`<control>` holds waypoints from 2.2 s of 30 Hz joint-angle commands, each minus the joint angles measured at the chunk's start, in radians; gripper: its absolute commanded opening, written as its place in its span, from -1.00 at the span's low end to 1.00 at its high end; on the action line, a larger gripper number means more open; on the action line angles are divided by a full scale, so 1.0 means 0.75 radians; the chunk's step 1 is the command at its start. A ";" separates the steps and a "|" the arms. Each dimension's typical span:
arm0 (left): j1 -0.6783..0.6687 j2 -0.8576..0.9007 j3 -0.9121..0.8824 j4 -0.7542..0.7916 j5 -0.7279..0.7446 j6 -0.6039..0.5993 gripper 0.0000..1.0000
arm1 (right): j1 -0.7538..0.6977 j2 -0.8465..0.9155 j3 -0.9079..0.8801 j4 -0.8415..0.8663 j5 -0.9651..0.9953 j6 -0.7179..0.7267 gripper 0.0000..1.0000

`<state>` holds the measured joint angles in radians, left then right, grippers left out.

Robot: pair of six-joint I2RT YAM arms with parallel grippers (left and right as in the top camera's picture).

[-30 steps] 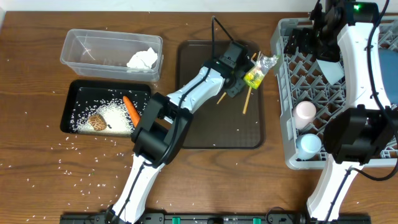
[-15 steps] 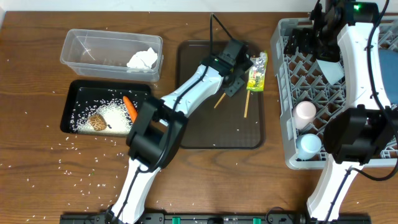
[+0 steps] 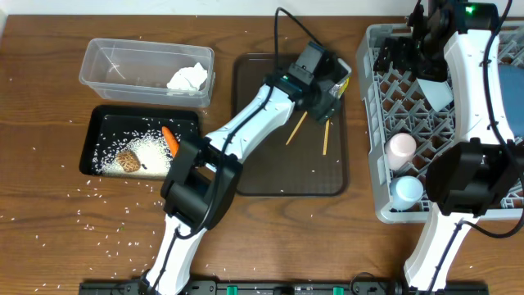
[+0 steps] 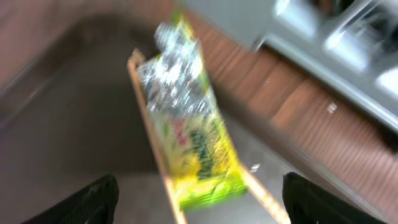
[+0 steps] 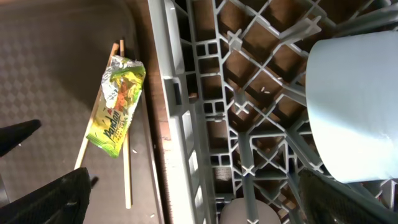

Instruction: Sort waste into correct bins and load items into the dishwasher rack

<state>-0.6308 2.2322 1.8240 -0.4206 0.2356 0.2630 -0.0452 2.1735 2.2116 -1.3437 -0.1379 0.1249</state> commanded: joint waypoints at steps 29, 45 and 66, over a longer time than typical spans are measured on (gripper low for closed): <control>-0.080 0.226 -0.001 0.069 -0.084 -0.118 -0.21 | 0.010 -0.027 0.017 -0.029 0.005 -0.049 0.98; -0.037 0.098 0.022 -0.111 -0.087 -0.170 -0.40 | 0.010 -0.027 0.017 -0.029 0.005 -0.049 0.98; 0.034 0.221 0.014 -0.067 -0.150 -0.229 0.00 | 0.010 -0.027 0.017 -0.030 0.005 -0.049 0.99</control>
<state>-0.5976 2.3703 1.8442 -0.4664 0.1242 0.1009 -0.0452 2.1735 2.2116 -1.3651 -0.1379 0.1013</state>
